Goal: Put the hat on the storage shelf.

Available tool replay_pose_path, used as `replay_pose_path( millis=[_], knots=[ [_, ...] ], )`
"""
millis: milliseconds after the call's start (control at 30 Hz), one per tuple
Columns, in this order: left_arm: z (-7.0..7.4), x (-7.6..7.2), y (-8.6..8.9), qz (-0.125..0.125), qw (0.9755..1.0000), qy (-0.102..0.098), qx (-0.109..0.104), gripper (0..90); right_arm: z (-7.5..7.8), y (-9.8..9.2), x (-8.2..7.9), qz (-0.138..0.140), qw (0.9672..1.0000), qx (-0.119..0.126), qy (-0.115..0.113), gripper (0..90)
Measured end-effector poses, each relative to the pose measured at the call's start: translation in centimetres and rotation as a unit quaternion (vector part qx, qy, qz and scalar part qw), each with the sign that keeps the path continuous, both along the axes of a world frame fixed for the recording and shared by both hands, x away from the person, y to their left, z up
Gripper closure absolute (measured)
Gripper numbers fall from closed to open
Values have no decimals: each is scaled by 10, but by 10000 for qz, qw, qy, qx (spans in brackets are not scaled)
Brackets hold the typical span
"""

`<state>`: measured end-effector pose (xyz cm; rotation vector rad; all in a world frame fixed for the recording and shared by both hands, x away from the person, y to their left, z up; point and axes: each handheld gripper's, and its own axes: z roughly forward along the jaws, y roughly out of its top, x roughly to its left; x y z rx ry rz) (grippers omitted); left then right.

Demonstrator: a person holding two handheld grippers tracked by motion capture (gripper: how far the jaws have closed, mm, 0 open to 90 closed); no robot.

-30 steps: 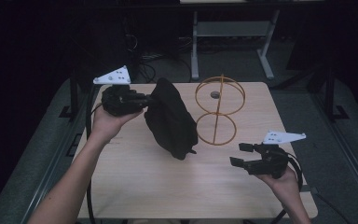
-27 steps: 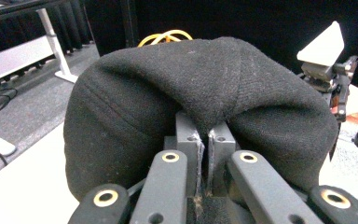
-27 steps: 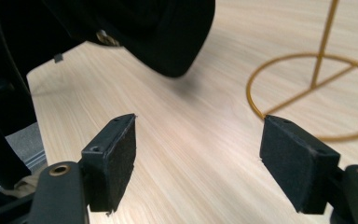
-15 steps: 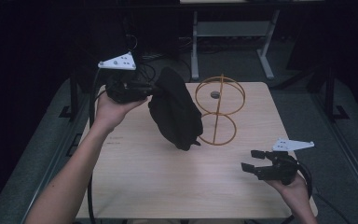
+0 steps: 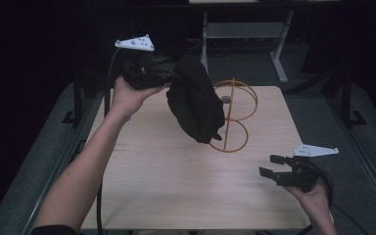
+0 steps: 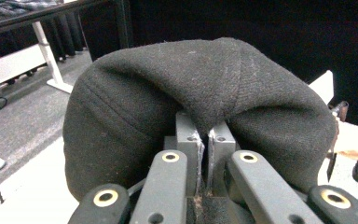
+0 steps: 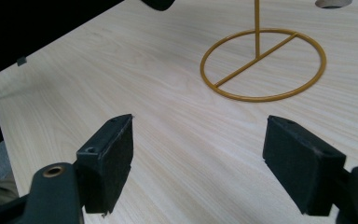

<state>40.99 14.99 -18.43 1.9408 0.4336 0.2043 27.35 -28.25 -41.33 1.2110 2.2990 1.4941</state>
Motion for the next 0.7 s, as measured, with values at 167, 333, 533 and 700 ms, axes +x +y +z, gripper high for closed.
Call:
replay_pose_path(
  millis=[167, 333, 533, 700],
  knots=[
    [11, 12, -15, -2, 10000, -32, 35, 869, 2, -5, -1, -95, 9999, 93, -32, 232],
    [18, 28, -37, -83, 9999, 16, 146, 869, 4, -9, -2, -148, 9998, 122, -91, 232],
    [13, 46, -58, -99, 9996, 192, 156, 869, 4, -12, -2, -150, 9998, 114, -102, 232],
    [8, 61, -79, -61, 9993, 352, 131, 868, 2, -22, -2, -262, 9993, 220, -117, 232]
  ],
)
